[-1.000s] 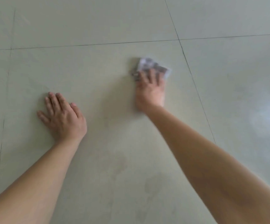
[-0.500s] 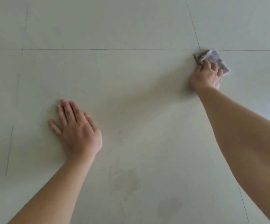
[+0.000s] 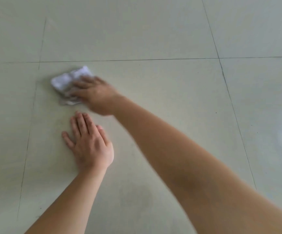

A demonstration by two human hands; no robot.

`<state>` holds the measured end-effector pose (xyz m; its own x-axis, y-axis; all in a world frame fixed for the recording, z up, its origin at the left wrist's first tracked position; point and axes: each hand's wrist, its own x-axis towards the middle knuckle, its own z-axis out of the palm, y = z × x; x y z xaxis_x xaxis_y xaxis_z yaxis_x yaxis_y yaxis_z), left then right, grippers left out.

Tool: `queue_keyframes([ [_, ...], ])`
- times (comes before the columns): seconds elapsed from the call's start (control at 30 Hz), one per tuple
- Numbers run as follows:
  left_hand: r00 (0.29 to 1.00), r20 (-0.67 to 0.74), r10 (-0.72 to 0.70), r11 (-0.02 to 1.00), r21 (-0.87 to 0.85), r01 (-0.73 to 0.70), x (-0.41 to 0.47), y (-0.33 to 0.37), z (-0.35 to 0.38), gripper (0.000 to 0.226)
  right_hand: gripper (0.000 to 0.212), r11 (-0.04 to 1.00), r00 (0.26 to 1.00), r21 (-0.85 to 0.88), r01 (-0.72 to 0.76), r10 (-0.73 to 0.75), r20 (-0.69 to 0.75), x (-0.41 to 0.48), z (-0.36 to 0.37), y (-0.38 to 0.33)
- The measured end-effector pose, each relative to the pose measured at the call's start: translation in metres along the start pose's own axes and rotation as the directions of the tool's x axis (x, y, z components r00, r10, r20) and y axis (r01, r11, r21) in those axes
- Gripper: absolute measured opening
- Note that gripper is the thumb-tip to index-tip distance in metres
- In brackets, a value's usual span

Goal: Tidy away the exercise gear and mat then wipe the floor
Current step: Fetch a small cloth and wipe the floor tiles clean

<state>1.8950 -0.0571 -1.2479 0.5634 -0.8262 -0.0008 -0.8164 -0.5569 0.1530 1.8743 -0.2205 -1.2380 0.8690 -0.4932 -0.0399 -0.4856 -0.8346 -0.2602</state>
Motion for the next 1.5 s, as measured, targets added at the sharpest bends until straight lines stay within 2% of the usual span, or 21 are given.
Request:
queue_keyframes([
  [0.07,1.0,0.006,-0.002,1.0,-0.004,0.002,0.0,0.0,0.005,0.059,0.039,0.988,0.978,0.061,-0.14,0.148,-0.148,-0.039,-0.005,0.067],
  [0.13,1.0,0.018,0.009,1.0,-0.009,-0.009,0.0,-0.002,0.007,0.06,0.039,0.904,0.863,0.078,-0.421,0.426,-0.271,-0.099,-0.017,0.136],
  [0.17,1.0,0.022,0.012,1.0,-0.017,-0.012,0.001,-0.003,0.007,0.061,0.04,0.819,0.772,0.084,-0.568,0.565,-0.291,-0.137,-0.026,0.166],
  [0.23,1.0,0.017,0.017,1.0,-0.018,-0.017,0.001,-0.003,0.009,0.061,0.046,0.576,0.519,0.156,-0.803,0.803,-0.292,-0.213,-0.04,0.208],
  [0.3,1.0,0.014,0.017,1.0,-0.021,-0.016,0.001,-0.002,0.009,0.061,0.052,0.353,0.298,0.216,-0.91,0.921,-0.251,-0.258,-0.045,0.212],
  [0.33,1.0,0.018,0.017,1.0,-0.026,-0.016,0.001,-0.003,0.009,0.061,0.052,0.307,0.251,0.234,-0.923,0.938,-0.24,-0.263,-0.041,0.205],
  [0.4,0.999,0.027,0.017,0.999,-0.035,-0.016,0.002,-0.003,0.007,0.061,0.054,0.339,0.283,0.246,-0.908,0.93,-0.237,-0.249,-0.031,0.173],
  [0.47,0.999,0.032,0.017,0.999,-0.05,-0.015,0.002,-0.003,0.005,0.06,0.052,0.483,0.43,0.217,-0.848,0.867,-0.251,-0.226,-0.019,0.126],
  [0.57,0.998,0.062,0.024,0.996,-0.087,-0.019,0.003,-0.005,-0.001,0.053,0.049,0.747,0.685,0.168,-0.643,0.659,-0.311,-0.206,0.009,0.045],
  [0.63,0.992,0.116,0.05,0.996,-0.085,-0.04,0.008,-0.013,-0.007,0.052,0.048,0.811,0.776,0.183,-0.556,0.585,-0.238,-0.206,0.021,-0.008],
  [0.73,0.964,0.229,0.134,0.991,-0.048,-0.126,0.019,-0.028,-0.022,0.055,0.049,0.88,0.875,0.208,-0.427,0.46,-0.152,-0.227,0.035,-0.07],
  [0.83,0.932,0.338,0.135,0.991,-0.035,-0.13,0.026,-0.027,-0.036,0.055,0.049,0.947,0.952,0.156,-0.282,0.297,-0.081,-0.263,0.042,-0.106],
  [0.93,0.955,0.271,0.119,0.993,-0.032,-0.115,0.012,-0.017,-0.035,0.051,0.044,0.972,0.977,0.109,-0.208,0.212,-0.034,-0.303,0.037,-0.1],
  [1.03,0.962,0.184,0.201,0.979,-0.007,-0.204,-0.02,-0.001,-0.02,0.049,0.043,0.93,0.931,0.093,-0.356,0.361,-0.051,-0.354,0.026,-0.062],
  [1.1,0.931,0.153,0.33,0.944,-0.031,-0.329,-0.042,0.018,-0.01,0.048,0.043,0.83,0.828,0.102,-0.548,0.556,-0.077,-0.4,0.018,-0.036],
  [1.17,0.883,0.156,0.442,0.897,-0.076,-0.436,-0.063,0.047,-0.003,0.049,0.043,0.677,0.672,0.115,-0.727,0.736,-0.085,-0.453,0.01,-0.019],
  [1.23,0.827,0.178,0.533,0.846,-0.123,-0.519,-0.089,0.081,-0.001,0.052,0.045,0.479,0.476,0.137,-0.867,0.878,-0.057,-0.508,0.002,-0.012],
  [1.3,0.763,0.208,0.612,0.791,-0.167,-0.589,-0.119,0.114,0.0,0.055,0.047,0.274,0.273,0.191,-0.943,0.962,-0.035,-0.555,0.0,-0.021],
  [1.37,0.687,0.233,0.688,0.725,-0.194,-0.66,-0.151,0.141,0.0,0.058,0.048,0.142,0.139,0.259,-0.955,0.99,-0.031,-0.582,0.007,-0.044],
  [1.43,0.612,0.261,0.747,0.662,-0.209,-0.719,-0.18,0.158,0.001,0.06,0.048,0.147,0.14,0.286,-0.947,0.989,-0.047,-0.587,0.021,-0.077],
  [1.5,0.546,0.304,0.781,0.614,-0.212,-0.76,-0.207,0.166,0.0,0.059,0.049,0.256,0.248,0.254,-0.933,0.967,-0.063,-0.579,0.039,-0.116],
])
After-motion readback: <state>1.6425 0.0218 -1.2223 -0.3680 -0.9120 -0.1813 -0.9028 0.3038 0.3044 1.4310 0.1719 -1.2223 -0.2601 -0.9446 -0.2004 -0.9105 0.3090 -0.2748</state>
